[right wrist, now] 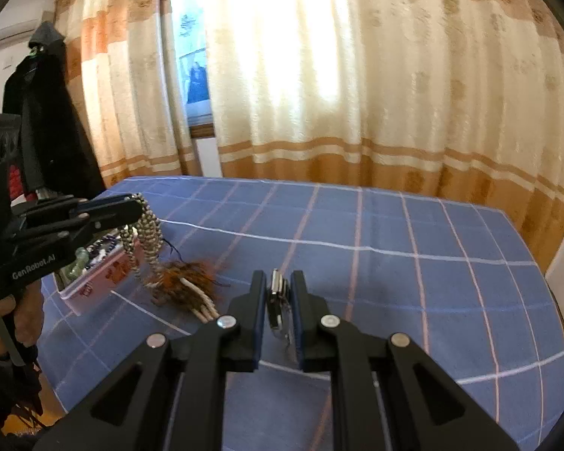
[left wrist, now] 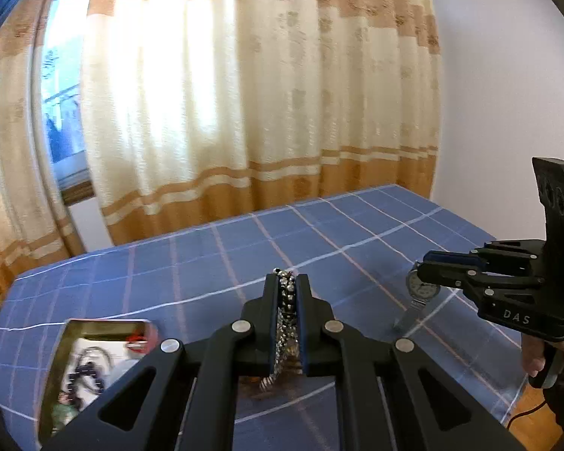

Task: Organize jewelry
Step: 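Carry the silver chain with the left tool while the right tool carries the watch to the tin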

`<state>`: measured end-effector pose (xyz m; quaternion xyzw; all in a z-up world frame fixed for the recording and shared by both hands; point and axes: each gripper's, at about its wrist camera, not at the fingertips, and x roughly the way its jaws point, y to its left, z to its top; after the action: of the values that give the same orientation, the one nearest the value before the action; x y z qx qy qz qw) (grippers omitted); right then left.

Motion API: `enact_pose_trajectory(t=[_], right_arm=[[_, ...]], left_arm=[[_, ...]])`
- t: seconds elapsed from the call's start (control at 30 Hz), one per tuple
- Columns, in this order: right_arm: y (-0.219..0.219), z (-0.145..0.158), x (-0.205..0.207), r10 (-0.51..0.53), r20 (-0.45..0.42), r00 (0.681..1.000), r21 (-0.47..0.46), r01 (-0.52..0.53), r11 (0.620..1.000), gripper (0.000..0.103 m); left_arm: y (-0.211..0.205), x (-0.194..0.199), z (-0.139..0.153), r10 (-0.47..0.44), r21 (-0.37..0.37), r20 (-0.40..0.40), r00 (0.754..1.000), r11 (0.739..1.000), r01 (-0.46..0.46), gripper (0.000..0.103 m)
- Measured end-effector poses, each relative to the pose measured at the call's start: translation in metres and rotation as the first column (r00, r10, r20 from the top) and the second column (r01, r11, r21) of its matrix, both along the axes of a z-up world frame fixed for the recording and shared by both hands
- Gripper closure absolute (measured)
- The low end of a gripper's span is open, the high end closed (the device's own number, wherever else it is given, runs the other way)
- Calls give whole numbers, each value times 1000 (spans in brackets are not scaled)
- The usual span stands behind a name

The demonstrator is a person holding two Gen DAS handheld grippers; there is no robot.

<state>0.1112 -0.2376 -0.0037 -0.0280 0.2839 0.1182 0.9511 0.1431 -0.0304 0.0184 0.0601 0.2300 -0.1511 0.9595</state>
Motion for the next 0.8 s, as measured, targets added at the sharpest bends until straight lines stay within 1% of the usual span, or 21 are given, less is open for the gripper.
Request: enact_pose_trajectory(t=[0.2, 0.4, 0.6, 0.8], right_arm=[[34, 12, 15, 71, 16, 997, -9, -71, 997, 88], [78, 27, 29, 156, 40, 987, -30, -155, 987, 88], [124, 37, 37, 239, 53, 969, -39, -238, 971, 88], [170, 34, 46, 318, 44, 947, -45, -316, 948, 88]], left_arm=[[37, -2, 7, 81, -4, 23, 996, 997, -81, 95], [73, -7, 16, 157, -12, 48, 986, 988, -157, 95], [114, -8, 23, 234, -15, 68, 970, 972, -234, 95], [153, -8, 18, 305, -24, 55, 951, 952, -304, 95]])
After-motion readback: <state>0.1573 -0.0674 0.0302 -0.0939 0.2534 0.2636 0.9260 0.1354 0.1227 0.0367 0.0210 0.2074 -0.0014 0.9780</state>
